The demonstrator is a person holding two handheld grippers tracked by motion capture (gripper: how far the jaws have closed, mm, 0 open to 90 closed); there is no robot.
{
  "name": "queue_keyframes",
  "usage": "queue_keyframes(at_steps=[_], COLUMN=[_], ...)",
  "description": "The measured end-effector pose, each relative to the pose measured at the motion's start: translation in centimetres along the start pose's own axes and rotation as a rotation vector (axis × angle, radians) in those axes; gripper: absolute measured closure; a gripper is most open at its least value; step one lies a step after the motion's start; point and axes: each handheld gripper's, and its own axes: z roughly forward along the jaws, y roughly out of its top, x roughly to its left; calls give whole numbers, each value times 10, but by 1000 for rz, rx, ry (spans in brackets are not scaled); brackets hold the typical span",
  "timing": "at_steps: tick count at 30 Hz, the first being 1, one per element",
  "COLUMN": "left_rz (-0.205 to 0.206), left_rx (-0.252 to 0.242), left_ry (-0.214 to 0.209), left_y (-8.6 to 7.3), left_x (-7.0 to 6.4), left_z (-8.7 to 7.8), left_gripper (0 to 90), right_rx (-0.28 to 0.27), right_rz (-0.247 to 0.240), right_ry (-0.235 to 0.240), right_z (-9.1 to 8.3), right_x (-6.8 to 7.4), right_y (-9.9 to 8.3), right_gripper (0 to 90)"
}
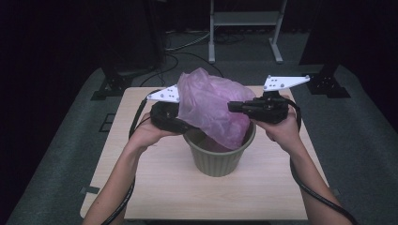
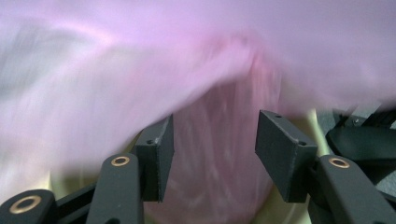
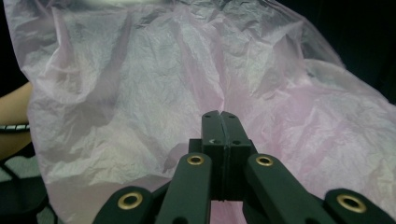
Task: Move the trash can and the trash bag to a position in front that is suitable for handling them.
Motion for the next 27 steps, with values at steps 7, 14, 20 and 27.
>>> queue_keyframes(at_steps=[7, 14, 20, 27], left_rz=[49, 91, 101, 106], left_rx=[-62, -70, -44, -16], left_ry=[-46, -76, -64, -49], left_y=[13, 16, 19, 20], left_x=[-5, -8, -13, -13], left_z=[10, 14, 10, 4], left_gripper=[393, 533, 736, 881], right_rx=[54, 75, 79, 65], right_rz=[-28, -41, -47, -44], right_ry=[47, 67, 49, 40], right_z=[10, 19, 22, 16], right_x=[8, 13, 15, 13], right_y=[-5, -9, -11, -11], right_gripper=[900, 899, 900, 900])
